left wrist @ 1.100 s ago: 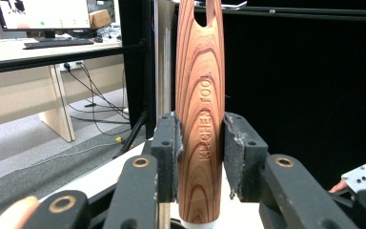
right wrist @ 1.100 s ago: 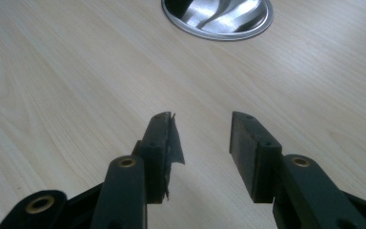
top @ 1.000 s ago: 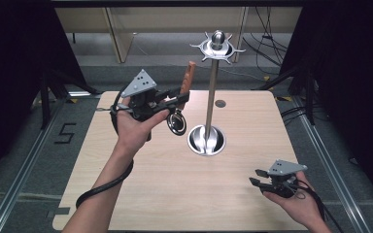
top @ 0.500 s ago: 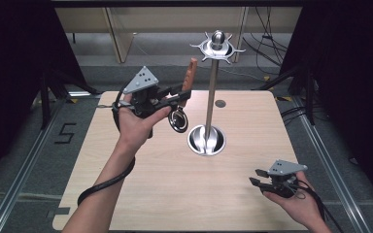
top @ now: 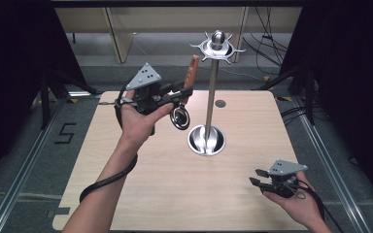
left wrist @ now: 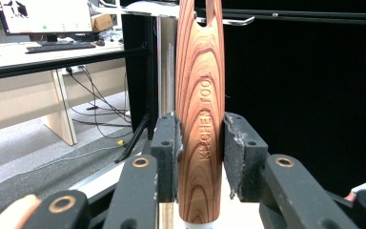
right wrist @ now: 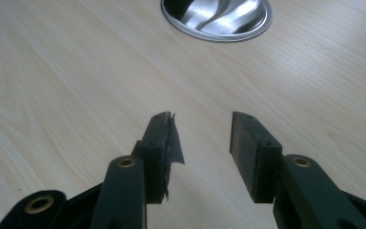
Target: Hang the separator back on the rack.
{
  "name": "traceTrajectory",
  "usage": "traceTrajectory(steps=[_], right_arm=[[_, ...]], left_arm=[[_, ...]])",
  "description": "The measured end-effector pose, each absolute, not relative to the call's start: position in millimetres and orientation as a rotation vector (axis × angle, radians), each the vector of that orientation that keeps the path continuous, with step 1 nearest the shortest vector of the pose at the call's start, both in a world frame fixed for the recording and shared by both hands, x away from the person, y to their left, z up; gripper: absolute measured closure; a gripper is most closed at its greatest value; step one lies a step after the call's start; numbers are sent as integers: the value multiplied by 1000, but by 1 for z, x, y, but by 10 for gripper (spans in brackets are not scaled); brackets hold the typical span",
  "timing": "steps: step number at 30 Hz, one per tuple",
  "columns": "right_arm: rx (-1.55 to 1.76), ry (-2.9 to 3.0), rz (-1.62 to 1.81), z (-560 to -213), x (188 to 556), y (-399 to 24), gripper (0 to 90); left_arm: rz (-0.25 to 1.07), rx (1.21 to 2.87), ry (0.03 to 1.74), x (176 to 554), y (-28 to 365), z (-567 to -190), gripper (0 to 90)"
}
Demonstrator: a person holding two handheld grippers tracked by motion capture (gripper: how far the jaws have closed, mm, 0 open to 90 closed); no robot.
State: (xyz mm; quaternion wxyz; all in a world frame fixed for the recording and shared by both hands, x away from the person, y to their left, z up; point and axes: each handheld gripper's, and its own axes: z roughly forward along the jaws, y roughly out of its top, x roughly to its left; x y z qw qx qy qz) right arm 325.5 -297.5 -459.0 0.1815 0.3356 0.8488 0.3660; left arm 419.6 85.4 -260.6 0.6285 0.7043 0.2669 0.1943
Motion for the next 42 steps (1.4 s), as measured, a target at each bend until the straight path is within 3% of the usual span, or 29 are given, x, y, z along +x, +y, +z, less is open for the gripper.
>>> traceTrajectory(steps=[42], right_arm=[[961,2394,1033,-460,325,-297,601]], left_arm=[[469,1618,639,426,73,-262,675]])
